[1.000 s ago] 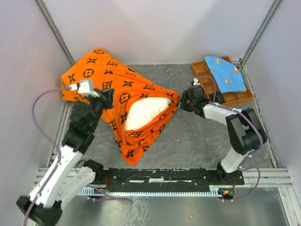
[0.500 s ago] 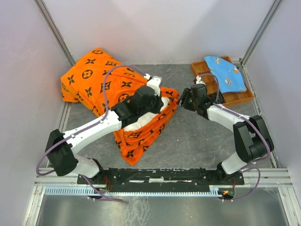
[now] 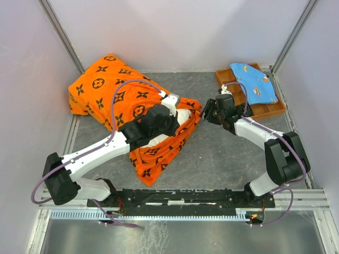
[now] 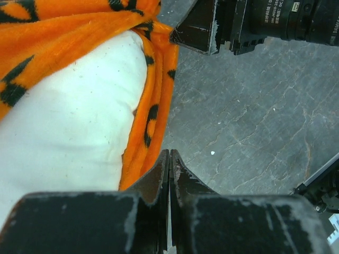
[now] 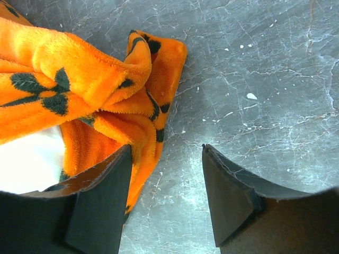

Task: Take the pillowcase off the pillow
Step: Remove the pillow from the pillowcase.

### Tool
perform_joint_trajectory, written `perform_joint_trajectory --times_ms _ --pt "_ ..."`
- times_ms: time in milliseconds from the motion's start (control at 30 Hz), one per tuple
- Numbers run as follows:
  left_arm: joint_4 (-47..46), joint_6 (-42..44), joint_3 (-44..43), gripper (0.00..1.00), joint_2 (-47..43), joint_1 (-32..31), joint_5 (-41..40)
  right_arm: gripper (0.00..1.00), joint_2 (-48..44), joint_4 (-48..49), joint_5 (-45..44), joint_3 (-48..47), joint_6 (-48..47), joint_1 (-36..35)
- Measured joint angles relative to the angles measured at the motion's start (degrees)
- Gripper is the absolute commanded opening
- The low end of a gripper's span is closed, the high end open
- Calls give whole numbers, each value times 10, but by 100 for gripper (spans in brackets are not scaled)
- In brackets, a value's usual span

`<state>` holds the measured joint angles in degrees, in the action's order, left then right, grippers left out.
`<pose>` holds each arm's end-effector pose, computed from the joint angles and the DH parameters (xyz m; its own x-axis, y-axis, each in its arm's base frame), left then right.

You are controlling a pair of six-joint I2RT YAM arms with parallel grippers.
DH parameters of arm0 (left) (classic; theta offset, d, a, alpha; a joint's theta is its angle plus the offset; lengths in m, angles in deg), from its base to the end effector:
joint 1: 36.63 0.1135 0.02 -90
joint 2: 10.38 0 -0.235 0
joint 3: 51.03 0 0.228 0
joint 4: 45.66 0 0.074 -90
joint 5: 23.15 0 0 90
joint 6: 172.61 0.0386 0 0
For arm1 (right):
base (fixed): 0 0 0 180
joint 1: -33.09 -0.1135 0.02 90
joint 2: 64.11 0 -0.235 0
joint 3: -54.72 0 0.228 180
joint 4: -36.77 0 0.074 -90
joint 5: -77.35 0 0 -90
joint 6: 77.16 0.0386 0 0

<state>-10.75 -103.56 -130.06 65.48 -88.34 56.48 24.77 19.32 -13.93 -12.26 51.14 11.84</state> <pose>0.1823 -0.2198 0.2951 -0.5466 0.1247 -0.8281 0.5159 0.8291 -0.2156 0.2930 0.1130 0.1920 -0.6784 0.4010 -0.6156 0.0945 0.8786 0.4682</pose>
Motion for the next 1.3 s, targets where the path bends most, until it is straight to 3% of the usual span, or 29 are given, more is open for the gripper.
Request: perform_joint_trajectory --times_ms 267,633,733,767,800,833,1000,1033,1100,1133,1200,1233,1267,1300 --pt "-61 0 69 3 -72 0 0 67 0 0 12 0 -1 0" --pt "-23 0 25 3 -55 3 0 70 -18 -5 15 1 -8 0" --pt "-32 0 31 3 -55 3 0 59 -26 -5 22 2 -12 0" --pt "-34 0 33 3 -55 3 0 39 -30 -5 27 3 -15 0" --pt "-35 0 35 3 -55 3 0 7 -36 -4 32 6 -17 0" --pt "-35 0 36 3 -55 3 0 2 -41 -4 39 9 -18 0" --pt "-30 0 36 3 -55 9 0 2 -69 11 78 26 -29 0" --pt "-21 0 33 3 -55 12 0 9 -77 11 82 30 -31 0" --pt "-4 0 26 3 -52 19 0 61 -92 11 87 32 -33 0" --pt "4 0 23 3 -52 24 0 76 -101 11 90 32 -33 0" --pt "18 0 20 3 -52 37 0 98 -120 11 97 32 -38 0" --pt "25 0 19 3 -52 45 0 100 -131 11 102 32 -42 0" --pt "33 0 19 64 -52 54 0 99 -142 12 105 32 -43 0" --pt "43 -2 19 17 -53 61 -7 99 -155 13 110 32 -47 0"
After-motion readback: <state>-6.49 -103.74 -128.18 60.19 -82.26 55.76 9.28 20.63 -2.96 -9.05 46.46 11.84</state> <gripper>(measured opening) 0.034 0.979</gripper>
